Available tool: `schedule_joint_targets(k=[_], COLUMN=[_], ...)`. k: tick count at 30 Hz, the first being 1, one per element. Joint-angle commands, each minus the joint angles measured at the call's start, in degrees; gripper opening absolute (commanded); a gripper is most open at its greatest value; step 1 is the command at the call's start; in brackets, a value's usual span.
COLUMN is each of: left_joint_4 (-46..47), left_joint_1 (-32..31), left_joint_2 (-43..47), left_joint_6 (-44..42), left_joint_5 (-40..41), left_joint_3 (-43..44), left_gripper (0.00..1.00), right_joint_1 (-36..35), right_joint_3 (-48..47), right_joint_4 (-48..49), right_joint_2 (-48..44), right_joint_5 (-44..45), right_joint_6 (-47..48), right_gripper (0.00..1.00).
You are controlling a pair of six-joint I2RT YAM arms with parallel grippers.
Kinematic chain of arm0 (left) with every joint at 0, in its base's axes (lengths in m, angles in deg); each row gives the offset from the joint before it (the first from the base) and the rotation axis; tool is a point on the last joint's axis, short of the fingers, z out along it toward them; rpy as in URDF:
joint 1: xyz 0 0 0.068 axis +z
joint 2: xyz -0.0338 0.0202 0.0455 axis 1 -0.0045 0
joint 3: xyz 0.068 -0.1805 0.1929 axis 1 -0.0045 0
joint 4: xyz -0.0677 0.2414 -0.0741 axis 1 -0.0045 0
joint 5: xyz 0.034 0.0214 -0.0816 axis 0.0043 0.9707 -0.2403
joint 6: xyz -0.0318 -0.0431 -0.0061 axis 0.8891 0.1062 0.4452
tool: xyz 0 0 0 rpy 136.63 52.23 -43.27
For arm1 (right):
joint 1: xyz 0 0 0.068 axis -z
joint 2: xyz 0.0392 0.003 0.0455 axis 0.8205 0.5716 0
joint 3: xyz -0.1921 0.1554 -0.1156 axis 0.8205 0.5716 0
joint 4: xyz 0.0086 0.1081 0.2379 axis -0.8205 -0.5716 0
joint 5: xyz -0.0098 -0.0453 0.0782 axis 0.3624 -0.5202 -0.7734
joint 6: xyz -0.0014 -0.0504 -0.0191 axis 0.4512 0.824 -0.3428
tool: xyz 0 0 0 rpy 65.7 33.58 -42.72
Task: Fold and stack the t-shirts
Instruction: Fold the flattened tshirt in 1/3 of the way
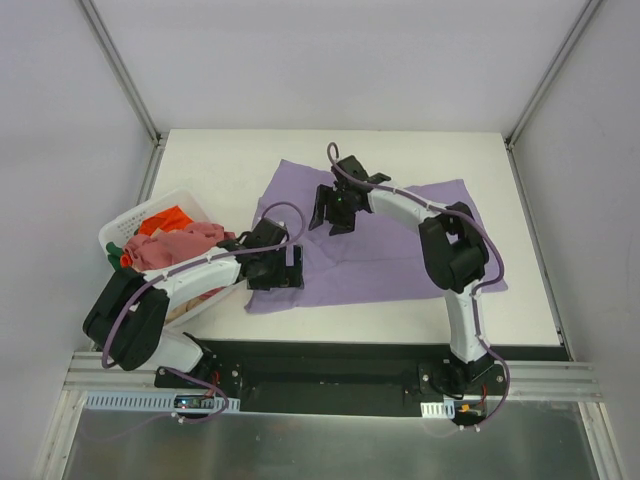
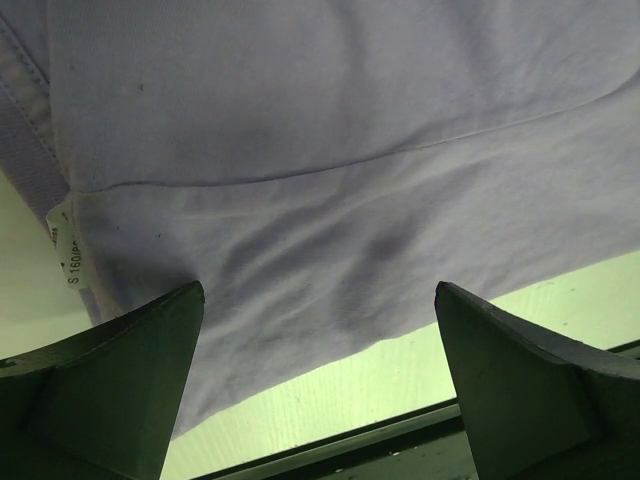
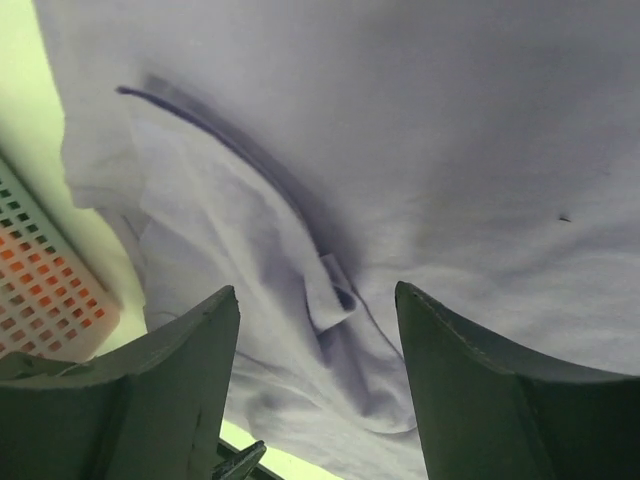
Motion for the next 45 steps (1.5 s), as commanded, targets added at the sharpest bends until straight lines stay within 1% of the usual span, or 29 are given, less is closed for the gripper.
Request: schedule_joint_targets(k=[1, 3, 7, 11, 12, 18, 22, 28, 30, 32, 33, 34, 35, 37, 38, 39, 40, 42, 45], left_joint_4=[0.9, 0.8, 0.8, 0.9, 0.9, 0.8, 0.8, 0.6, 0.5, 0.4, 0.4, 0.4, 0.4, 0.4, 0.4, 0.4, 0.4, 0.4, 0.4], left_joint_1=[0.1, 0.1, 0.1, 0.1, 0.1, 0.1, 0.1, 0.1, 0.1, 0.1, 0.1, 0.1, 0.1, 0.1, 0.1, 0.1, 0.1, 0.1, 0.0], left_joint_2=[-1.0, -1.3, -1.9, -2.1, -2.2, -1.9, -1.8, -1.7, -1.6, -1.5, -1.4, -1.2, -1.0, -0.5, -0.2, 0.0, 0.3, 0.9, 2.1], left_joint_6=[0.7, 0.1, -0.5, -0.3, -0.1, -0.2, -0.2, -0.3, -0.4, -0.2, -0.2, -0.2, -0.3, -0.5, -0.6, -0.8, -0.8, -0.8, -0.9], left_joint_5=[1.5, 1.7, 1.1, 1.3, 1.4, 1.7, 1.7, 1.6, 1.2, 0.9, 1.0, 1.0, 0.7, 0.0, -0.5, -0.9, -1.4, -1.9, -2.5], left_joint_3=[-1.8, -2.2, -2.6, -3.2, -3.2, -3.7, -4.2, -5.4, -5.6, -5.8, -5.7, -5.6, -5.5, -5.0, -4.7, -4.3, -3.9, -2.8, -0.8], left_gripper=[0.99, 0.99, 0.99, 0.99, 0.99, 0.99, 0.99, 0.99, 0.99, 0.99, 0.99, 0.99, 0.99, 0.99, 0.99, 0.99, 0.99, 0.99, 0.99], right_joint_1=[-0.3, -0.4, -0.7, -1.4, -1.5, -1.7, -1.7, -1.7, -1.7, -1.7, -1.7, -1.7, -1.7, -1.6, -1.4, -1.2, -1.1, -1.0, 0.4], right_joint_3=[-2.6, -2.6, -2.8, -3.1, -3.1, -3.2, -4.5, -11.1, -12.8, -14.2, -14.9, -15.4, -16.2, -18.3, -19.6, -20.8, -20.9, -19.4, -12.9], right_joint_4=[-2.6, -2.6, -1.5, -0.6, -0.2, 0.6, 0.5, -5.8, -7.6, -9.1, -9.8, -10.4, -11.0, -13.0, -14.1, -15.5, -16.2, -16.9, -16.6], right_joint_2=[0.9, 1.6, 3.2, 4.0, 4.1, 3.6, 3.1, 4.2, 4.9, 5.7, 6.2, 6.5, 6.9, 7.4, 7.3, 6.6, 5.7, 2.2, -5.5], right_joint_5=[3.9, 4.3, 2.5, 1.2, 1.1, 1.6, 3.5, 11.6, 12.9, 13.4, 13.6, 14.2, 14.8, 16.2, 18.4, 19.7, 21.2, 24.9, 29.3], right_joint_6=[-2.6, -2.8, -3.9, -4.1, -4.2, -4.3, -2.6, 2.4, 3.9, 4.7, 4.9, 5.2, 5.7, 7.2, 7.9, 8.3, 9.1, 10.1, 10.5], right_gripper=[0.65, 0.59, 0.44, 0.36, 0.33, 0.0, 0.01, 0.01, 0.01, 0.04, 0.09, 0.17, 0.27, 0.55, 0.64, 0.82, 0.96, 0.96, 0.96])
